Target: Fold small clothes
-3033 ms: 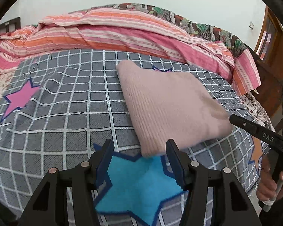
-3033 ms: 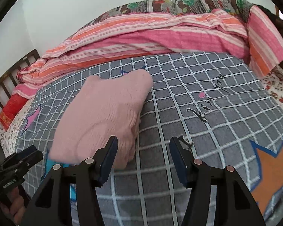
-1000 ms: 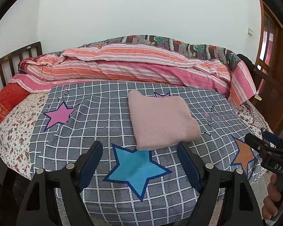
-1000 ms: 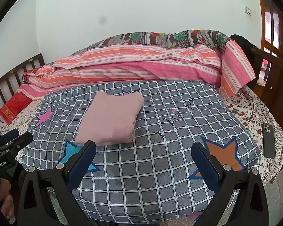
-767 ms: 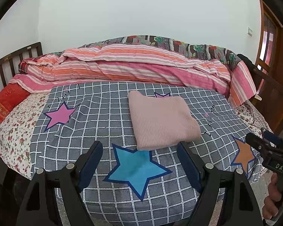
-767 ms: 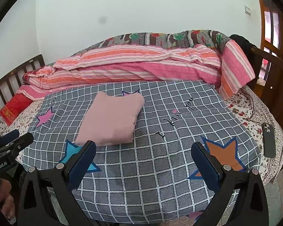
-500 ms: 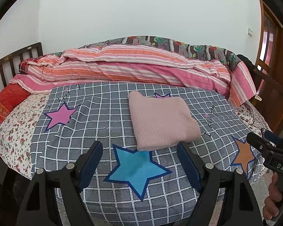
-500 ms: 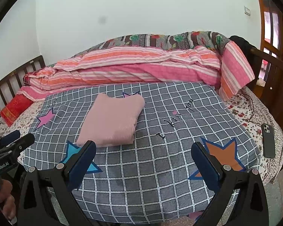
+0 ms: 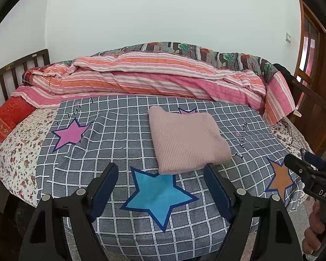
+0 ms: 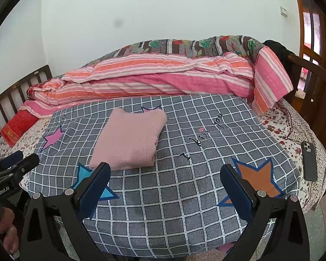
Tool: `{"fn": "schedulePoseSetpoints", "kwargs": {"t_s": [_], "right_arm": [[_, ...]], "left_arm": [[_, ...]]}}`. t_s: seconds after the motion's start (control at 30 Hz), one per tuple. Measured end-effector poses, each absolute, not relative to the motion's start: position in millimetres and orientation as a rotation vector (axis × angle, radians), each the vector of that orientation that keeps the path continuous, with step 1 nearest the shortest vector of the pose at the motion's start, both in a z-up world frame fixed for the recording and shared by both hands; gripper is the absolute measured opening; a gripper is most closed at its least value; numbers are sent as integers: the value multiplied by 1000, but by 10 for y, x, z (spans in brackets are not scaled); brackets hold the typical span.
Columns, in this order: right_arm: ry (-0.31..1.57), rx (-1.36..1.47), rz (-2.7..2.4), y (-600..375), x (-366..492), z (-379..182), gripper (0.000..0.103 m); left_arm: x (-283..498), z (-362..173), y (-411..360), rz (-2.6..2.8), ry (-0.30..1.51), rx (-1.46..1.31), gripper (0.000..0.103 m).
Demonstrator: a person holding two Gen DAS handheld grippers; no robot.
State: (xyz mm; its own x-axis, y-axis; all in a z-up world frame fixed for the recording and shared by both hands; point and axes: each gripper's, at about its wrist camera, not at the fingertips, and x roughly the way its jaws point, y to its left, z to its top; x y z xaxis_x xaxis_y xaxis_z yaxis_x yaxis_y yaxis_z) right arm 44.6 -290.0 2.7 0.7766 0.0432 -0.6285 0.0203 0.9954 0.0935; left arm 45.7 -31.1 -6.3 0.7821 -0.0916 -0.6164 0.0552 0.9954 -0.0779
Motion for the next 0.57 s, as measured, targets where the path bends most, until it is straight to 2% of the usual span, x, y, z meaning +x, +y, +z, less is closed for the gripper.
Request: {"fn": "schedulePoseSetpoints", "kwargs": {"t_s": [0.57], "right_arm": [[684, 91, 19, -2864, 448, 22, 99]], "left_arm": [[454, -17, -269, -71, 674, -65, 80]]}}
